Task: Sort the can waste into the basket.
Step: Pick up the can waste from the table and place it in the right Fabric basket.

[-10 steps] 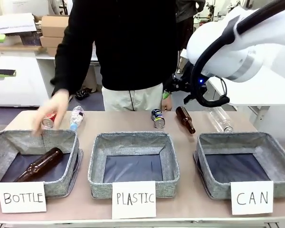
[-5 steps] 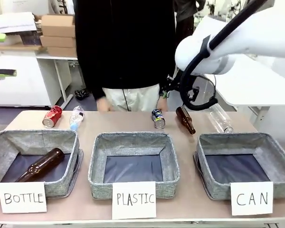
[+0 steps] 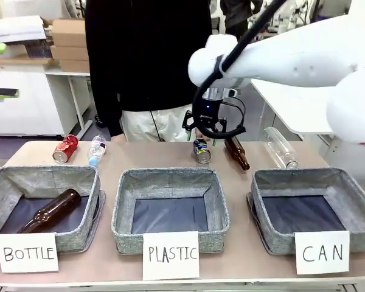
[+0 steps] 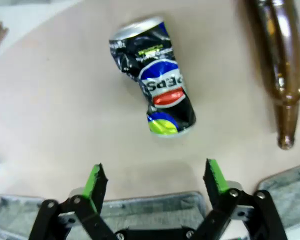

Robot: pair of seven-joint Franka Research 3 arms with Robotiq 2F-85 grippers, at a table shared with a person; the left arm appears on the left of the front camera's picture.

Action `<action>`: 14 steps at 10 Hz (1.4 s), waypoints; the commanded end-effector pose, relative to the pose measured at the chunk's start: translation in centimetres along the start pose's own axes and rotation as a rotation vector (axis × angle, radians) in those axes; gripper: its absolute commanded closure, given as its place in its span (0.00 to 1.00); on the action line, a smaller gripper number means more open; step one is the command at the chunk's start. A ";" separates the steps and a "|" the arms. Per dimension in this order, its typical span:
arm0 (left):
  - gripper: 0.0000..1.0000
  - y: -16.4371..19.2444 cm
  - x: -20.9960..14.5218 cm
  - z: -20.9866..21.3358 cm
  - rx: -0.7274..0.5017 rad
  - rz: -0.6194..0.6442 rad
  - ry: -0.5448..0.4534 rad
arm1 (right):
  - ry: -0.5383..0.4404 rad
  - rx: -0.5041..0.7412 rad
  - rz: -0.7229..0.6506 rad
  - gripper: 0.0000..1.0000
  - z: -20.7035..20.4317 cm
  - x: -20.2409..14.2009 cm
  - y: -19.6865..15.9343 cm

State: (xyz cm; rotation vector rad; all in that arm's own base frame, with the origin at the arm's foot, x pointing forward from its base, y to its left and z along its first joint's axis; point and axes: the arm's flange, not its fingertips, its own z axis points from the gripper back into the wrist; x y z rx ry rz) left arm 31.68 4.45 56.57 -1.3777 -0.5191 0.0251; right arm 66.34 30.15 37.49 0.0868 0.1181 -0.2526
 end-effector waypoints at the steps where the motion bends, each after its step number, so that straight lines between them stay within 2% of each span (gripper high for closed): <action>1: 0.00 -0.2 0.1 -0.1 -0.021 -0.022 -0.006 | -0.059 -0.151 -0.035 0.00 -1.3 3.5 0.9; 5: 0.00 -0.2 0.1 -0.1 -0.021 -0.022 -0.006 | -0.030 -0.105 0.076 0.00 -6.2 5.4 -0.5; 6: 0.00 -0.2 0.1 -0.1 -0.021 -0.022 -0.006 | -0.004 -0.074 0.090 0.00 -6.6 5.4 -0.6; 11: 0.00 -0.2 0.1 -0.1 -0.021 -0.022 -0.006 | -0.024 -0.061 0.118 0.02 -6.6 5.4 -0.7; 12: 0.00 -0.2 0.1 -0.1 -0.021 -0.022 -0.006 | -0.021 -0.062 0.127 0.60 -6.5 5.3 -0.6; 13: 0.00 -0.2 0.1 -0.1 -0.021 -0.022 -0.006 | -0.016 -0.066 0.130 0.62 -6.4 5.2 -0.6; 14: 0.00 -0.2 0.1 -0.1 -0.021 -0.022 -0.006 | -0.017 -0.069 0.133 1.00 -6.4 5.2 -0.6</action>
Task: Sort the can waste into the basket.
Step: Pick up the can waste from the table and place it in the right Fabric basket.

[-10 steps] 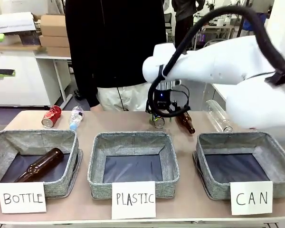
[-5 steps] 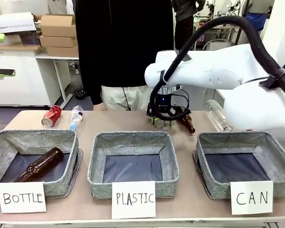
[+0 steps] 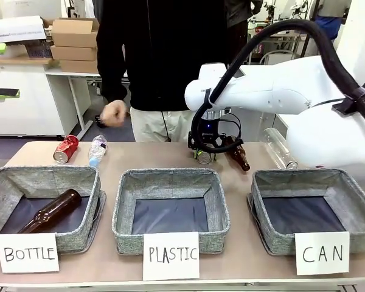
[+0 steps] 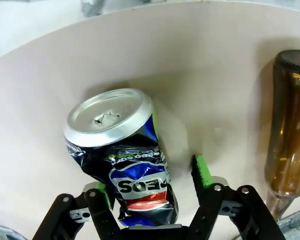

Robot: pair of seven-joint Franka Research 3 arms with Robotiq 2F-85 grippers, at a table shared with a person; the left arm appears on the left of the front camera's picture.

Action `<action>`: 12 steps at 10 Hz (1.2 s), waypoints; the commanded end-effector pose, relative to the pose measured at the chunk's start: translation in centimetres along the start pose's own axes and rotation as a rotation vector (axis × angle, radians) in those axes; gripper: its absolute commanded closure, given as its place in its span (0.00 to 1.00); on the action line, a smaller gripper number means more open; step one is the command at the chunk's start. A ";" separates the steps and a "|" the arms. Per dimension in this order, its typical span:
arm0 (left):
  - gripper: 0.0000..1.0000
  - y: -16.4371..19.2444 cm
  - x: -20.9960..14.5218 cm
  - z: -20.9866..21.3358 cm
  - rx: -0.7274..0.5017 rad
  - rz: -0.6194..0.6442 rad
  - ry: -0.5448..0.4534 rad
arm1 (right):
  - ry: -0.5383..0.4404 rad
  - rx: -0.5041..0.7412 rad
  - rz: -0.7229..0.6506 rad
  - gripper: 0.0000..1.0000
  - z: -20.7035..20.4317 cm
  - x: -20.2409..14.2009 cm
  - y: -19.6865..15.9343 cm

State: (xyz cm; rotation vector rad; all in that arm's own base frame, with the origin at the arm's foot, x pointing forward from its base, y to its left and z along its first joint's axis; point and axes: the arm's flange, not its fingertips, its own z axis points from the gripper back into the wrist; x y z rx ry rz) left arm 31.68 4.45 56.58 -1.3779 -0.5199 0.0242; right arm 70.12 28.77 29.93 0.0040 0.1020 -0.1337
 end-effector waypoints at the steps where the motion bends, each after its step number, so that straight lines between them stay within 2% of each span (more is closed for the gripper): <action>1: 0.00 -0.2 0.1 -0.1 -0.021 -0.021 -0.005 | 0.003 0.020 0.022 1.00 0.6 0.3 0.2; 2: 0.00 -0.2 0.1 -0.1 -0.021 -0.021 -0.005 | 0.008 0.019 0.025 1.00 0.6 0.3 0.2; 3: 0.00 -0.2 0.1 -0.1 -0.021 -0.021 -0.005 | 0.012 0.014 0.029 0.84 0.5 0.4 0.2; 5: 0.00 -0.2 0.1 -0.1 -0.021 -0.021 -0.005 | 0.014 0.014 0.037 1.00 0.5 0.4 0.1; 8: 0.00 -0.2 0.1 -0.1 -0.021 -0.021 -0.005 | 0.015 0.020 0.034 1.00 1.0 0.2 -0.5; 9: 0.00 -0.2 0.1 -0.1 -0.021 -0.021 -0.005 | -0.020 0.041 0.088 1.00 3.3 -1.5 -1.8; 10: 0.00 -0.2 0.1 -0.1 -0.021 -0.021 -0.005 | -0.082 0.098 0.176 1.00 8.2 -6.3 -4.5; 11: 0.00 -0.2 0.1 -0.1 -0.021 -0.021 -0.005 | -0.097 0.088 0.186 1.00 12.0 -11.4 -7.6; 12: 0.00 -0.2 0.1 -0.1 -0.021 -0.021 -0.005 | 0.004 0.105 0.235 1.00 14.1 -15.5 -10.8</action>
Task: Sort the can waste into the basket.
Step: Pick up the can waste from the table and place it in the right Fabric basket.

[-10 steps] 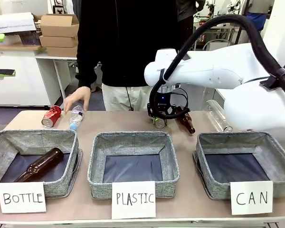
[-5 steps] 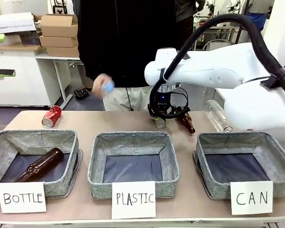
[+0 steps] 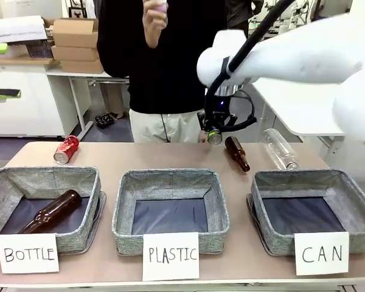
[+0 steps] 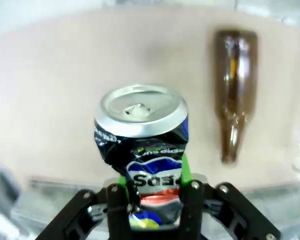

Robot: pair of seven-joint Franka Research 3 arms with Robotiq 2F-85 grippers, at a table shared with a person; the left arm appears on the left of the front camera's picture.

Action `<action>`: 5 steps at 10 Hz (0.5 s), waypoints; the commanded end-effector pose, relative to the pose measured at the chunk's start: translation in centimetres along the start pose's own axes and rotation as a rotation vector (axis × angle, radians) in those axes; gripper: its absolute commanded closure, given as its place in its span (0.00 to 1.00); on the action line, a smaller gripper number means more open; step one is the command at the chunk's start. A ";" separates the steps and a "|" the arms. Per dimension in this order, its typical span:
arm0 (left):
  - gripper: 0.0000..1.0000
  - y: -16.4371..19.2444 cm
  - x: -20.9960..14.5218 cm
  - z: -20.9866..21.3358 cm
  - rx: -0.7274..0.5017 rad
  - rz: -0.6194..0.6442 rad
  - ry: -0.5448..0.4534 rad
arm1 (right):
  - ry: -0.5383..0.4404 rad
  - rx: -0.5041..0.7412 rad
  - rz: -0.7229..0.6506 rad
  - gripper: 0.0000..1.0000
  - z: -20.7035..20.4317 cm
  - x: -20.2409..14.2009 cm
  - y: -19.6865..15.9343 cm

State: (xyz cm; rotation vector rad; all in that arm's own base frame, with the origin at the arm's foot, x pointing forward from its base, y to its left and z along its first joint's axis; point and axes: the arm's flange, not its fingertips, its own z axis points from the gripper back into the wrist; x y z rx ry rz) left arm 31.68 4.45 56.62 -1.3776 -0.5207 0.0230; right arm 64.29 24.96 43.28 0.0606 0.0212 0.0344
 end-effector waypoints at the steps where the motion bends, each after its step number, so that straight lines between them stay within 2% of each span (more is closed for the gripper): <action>1: 0.00 -0.1 0.1 -0.1 -0.021 -0.020 -0.006 | 0.164 0.058 0.123 1.00 4.0 -13.3 -7.5; 2: 0.00 -0.1 0.1 -0.1 -0.021 -0.020 -0.006 | 0.209 0.041 0.110 1.00 4.6 -16.4 -10.7; 3: 0.00 -0.1 0.1 -0.1 -0.021 -0.020 -0.006 | 0.269 0.069 0.164 1.00 4.5 -20.0 -14.3; 5: 0.00 -0.1 0.1 -0.1 -0.021 -0.020 -0.006 | 0.253 0.160 0.290 1.00 2.9 -26.2 -19.8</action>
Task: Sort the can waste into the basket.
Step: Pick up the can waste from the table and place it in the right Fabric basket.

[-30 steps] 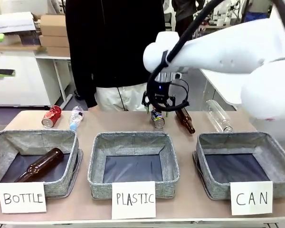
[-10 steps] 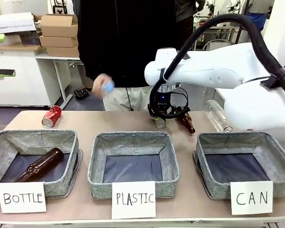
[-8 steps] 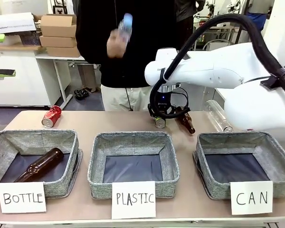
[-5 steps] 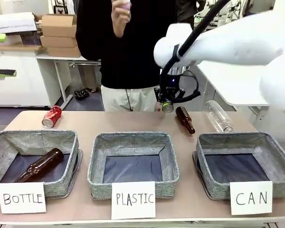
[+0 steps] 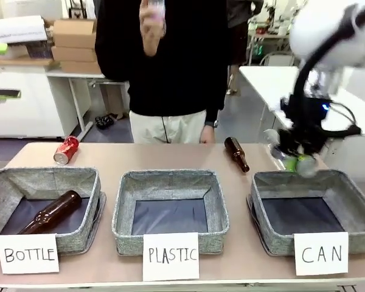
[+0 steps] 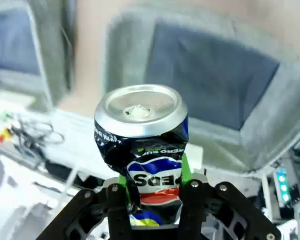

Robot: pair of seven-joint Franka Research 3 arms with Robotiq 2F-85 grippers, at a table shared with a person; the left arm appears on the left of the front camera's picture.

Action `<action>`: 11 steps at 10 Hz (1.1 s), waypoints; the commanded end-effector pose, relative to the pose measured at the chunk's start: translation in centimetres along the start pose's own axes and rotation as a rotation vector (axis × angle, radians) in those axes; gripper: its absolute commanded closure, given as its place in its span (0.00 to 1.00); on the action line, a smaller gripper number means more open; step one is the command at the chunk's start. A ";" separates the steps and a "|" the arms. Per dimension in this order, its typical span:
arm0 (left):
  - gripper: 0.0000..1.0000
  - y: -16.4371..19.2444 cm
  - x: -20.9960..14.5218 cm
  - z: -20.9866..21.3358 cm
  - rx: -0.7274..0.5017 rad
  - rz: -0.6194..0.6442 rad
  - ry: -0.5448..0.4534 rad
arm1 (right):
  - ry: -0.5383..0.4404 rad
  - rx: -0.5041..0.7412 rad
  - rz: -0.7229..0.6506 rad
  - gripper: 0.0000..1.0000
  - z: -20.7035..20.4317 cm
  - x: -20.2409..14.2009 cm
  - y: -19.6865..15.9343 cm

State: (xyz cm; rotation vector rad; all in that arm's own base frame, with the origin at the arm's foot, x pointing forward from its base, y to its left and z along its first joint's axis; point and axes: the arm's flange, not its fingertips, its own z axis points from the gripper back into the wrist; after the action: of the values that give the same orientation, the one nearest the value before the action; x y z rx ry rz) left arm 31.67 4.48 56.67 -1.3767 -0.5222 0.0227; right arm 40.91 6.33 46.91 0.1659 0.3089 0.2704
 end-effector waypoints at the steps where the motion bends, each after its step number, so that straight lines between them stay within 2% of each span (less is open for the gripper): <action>1: 0.00 -0.1 0.1 -0.1 -0.021 -0.018 -0.005 | -0.051 0.071 0.093 1.00 -3.6 -3.6 -3.3; 3: 0.00 -0.1 0.1 -0.1 -0.021 -0.018 -0.005 | -0.102 0.119 0.069 1.00 -5.8 -4.1 -4.1; 7: 0.00 -0.1 0.1 -0.1 -0.021 -0.018 -0.005 | -0.121 0.166 0.064 1.00 -5.1 -3.5 -5.1; 8: 0.00 -0.1 0.1 -0.1 -0.021 -0.018 -0.005 | -0.143 0.174 0.061 0.00 -4.9 -3.4 -5.2; 11: 0.00 -0.1 0.1 -0.1 -0.021 -0.018 -0.005 | -0.187 0.189 0.081 0.00 -4.6 -3.2 -5.6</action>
State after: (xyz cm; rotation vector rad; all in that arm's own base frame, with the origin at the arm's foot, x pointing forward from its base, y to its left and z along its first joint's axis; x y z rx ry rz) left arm 31.67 4.52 56.64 -1.3773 -0.5213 0.0237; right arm 37.41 1.12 42.69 0.3403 0.1805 0.2791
